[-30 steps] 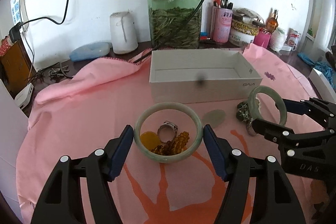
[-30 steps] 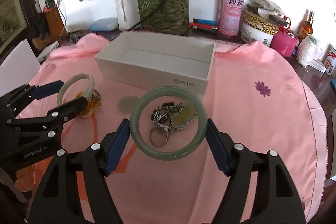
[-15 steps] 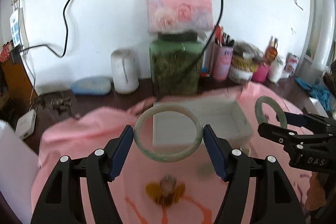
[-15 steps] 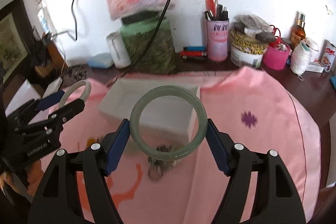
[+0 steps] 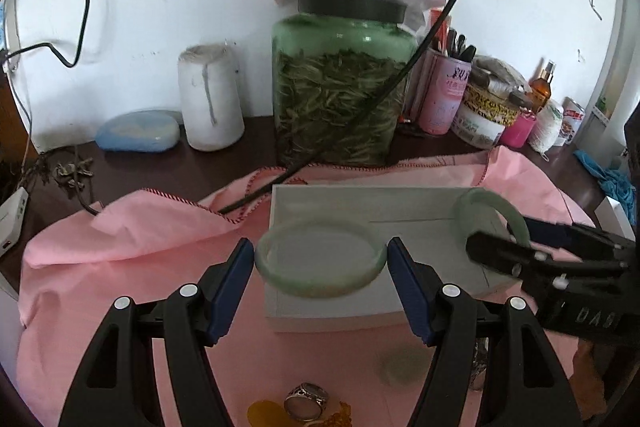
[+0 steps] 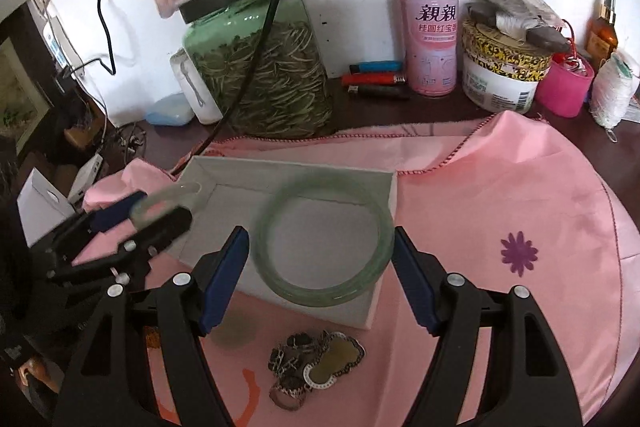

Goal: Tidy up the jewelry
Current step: 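Carry both bangles into the white box and open both tools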

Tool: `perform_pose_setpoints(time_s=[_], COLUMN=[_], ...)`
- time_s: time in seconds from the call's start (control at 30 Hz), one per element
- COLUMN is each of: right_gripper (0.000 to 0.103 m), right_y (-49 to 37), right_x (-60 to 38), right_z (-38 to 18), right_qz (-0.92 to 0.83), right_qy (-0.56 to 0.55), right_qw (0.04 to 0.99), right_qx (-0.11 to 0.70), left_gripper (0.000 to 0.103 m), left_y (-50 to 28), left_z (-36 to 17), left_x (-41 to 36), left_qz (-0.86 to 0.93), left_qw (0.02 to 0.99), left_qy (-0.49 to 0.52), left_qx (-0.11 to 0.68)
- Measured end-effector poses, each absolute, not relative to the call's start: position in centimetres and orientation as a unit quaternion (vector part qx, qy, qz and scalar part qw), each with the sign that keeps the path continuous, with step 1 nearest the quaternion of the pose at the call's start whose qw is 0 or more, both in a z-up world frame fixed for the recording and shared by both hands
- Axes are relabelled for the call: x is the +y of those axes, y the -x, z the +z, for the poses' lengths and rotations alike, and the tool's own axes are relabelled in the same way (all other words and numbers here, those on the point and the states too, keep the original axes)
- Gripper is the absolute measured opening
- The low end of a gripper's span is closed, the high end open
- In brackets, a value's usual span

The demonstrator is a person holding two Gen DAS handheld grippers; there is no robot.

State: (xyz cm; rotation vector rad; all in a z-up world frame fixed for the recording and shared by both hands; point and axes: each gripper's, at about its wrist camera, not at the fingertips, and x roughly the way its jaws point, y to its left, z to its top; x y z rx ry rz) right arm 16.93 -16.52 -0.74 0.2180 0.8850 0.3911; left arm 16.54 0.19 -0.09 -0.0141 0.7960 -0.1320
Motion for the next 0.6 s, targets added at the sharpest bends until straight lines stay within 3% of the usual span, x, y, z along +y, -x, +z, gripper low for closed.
perform_pose_setpoints(time_s=[0.6], right_gripper=[0.069], right_y=[-16.8], right_x=[-17.4], right_z=[-1.4], right_qz=[0.178], right_qy=[-0.104], right_qw=[0.876], right_qx=[0.437], left_gripper=[0.069], left_y=[-16.6], left_z=[-1.7], left_x=[2.0], left_qz=[-0.061], left_qw=[0.905], left_qy=[0.013], left_qx=[0.42])
